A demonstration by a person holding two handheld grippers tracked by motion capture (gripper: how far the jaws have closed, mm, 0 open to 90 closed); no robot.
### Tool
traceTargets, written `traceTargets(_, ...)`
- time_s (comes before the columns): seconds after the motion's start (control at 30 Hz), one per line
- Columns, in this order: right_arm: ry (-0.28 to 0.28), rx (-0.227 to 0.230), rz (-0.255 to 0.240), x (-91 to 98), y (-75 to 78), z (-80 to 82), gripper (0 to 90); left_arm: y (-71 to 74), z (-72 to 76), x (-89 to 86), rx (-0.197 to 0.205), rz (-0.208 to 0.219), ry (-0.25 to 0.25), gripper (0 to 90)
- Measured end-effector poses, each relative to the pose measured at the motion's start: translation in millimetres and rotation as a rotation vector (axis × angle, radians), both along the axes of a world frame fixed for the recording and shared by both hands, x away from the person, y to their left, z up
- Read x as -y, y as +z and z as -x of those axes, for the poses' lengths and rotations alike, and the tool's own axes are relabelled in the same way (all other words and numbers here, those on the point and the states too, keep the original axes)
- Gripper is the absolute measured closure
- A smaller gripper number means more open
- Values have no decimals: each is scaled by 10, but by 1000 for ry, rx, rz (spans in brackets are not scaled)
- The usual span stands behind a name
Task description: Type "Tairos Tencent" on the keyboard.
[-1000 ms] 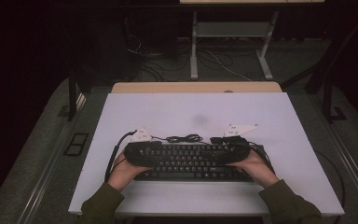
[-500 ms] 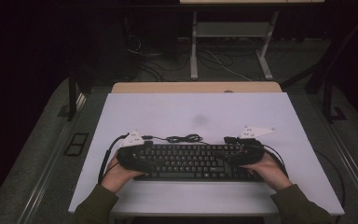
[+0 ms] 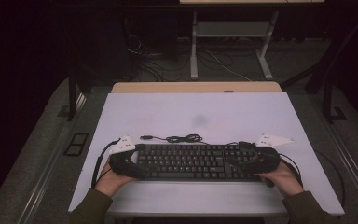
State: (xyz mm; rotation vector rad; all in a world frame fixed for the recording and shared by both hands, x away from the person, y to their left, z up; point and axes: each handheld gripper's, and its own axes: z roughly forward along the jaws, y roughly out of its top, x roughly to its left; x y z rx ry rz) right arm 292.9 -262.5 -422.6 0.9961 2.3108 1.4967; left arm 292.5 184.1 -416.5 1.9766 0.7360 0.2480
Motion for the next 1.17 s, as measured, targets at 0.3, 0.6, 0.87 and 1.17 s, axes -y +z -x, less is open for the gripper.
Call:
traceTargets(0.3,-18,8,4,185,-77,204,166,-31,19,7,-4,0,-17,0)
traceTargets(0.6,-45,-1,13,355,-158,319,166,-32,24,10,-3,-3,-21,0)
traceTargets(0.87,-47,-4,21,382,-182,333,166,-41,26,12,-6,-13,-25,7)
traceTargets(1.17,-41,-2,20,375,-179,336,166,-44,25,16,-6,-13,-30,7)
